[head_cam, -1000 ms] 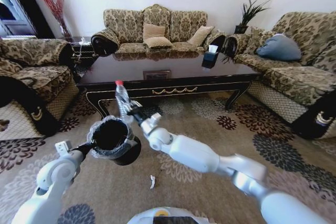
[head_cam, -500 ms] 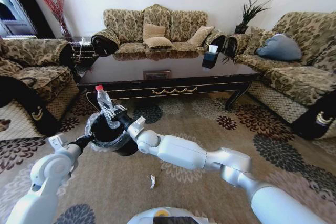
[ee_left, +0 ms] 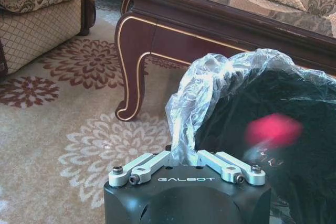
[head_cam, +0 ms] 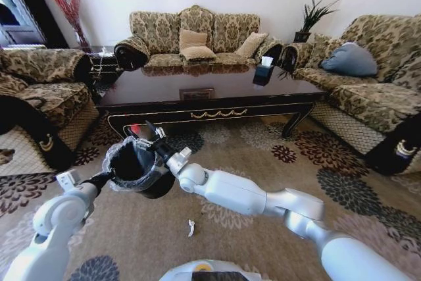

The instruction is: Move to the front of the table and pick up the trash from the floor, then place it into the trash bin.

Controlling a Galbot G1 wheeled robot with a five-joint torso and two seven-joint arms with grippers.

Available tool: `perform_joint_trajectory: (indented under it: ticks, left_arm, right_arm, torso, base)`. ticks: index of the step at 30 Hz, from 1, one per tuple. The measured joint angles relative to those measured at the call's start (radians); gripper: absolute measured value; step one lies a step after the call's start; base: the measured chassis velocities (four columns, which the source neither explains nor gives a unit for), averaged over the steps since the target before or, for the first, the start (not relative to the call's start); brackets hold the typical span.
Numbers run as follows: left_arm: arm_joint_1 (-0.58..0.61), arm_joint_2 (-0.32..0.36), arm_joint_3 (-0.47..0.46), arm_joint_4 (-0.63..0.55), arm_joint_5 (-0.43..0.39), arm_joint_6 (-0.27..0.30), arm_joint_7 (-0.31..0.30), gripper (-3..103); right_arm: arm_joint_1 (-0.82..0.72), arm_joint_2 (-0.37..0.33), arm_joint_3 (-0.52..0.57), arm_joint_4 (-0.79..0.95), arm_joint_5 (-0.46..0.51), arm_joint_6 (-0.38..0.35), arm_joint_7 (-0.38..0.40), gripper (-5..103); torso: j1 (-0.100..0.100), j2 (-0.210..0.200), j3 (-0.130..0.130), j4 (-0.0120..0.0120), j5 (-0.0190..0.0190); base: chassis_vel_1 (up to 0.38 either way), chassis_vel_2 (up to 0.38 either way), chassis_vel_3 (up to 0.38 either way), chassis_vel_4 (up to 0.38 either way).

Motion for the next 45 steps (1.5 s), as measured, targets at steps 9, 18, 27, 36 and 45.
perform_joint_trajectory:
  ticks: [9,18,27,36,45]
  left_arm:
    - [0.027,0.009,-0.062,0.0,0.005,-0.001,-0.007,3]
    - [0.035,0.07,-0.199,0.061,-0.034,0.001,-0.013,3]
    - [0.046,0.045,-0.215,0.038,-0.036,0.002,-0.012,3]
    - [0.069,0.03,-0.228,0.017,-0.025,-0.001,-0.009,3]
    - [0.073,0.019,-0.22,0.011,-0.017,-0.003,-0.008,3]
  right_arm:
    - [-0.105,-0.094,0.11,0.028,0.05,-0.077,0.019,100]
    - [-0.254,-0.298,0.214,-0.014,0.039,-0.261,0.004,100]
    - [-0.272,-0.335,0.182,-0.208,-0.222,-0.19,-0.523,100]
    - [-0.314,-0.263,0.18,-0.383,-0.502,-0.05,-0.923,100]
    - [-0.334,-0.115,0.271,-0.481,-0.847,0.07,-1.091,100]
  torso:
    - [0.0,0.0,0.0,0.0003,0.0002]
    - [0.0,0.0,0.0,-0.0001,0.0003]
    - [0.0,0.0,0.0,0.0004,0.0002]
    - [0.0,0.0,0.0,0.0001,0.0]
    - [0.0,0.0,0.0,0.0006,-0.0002]
  base:
    - [0.0,0.0,0.0,0.0]
    - [0.0,0.0,0.0,0.0]
    - [0.0,0.0,0.0,0.0]
    - [0.0,0.0,0.0,0.0]
    - [0.0,0.0,0.0,0.0]
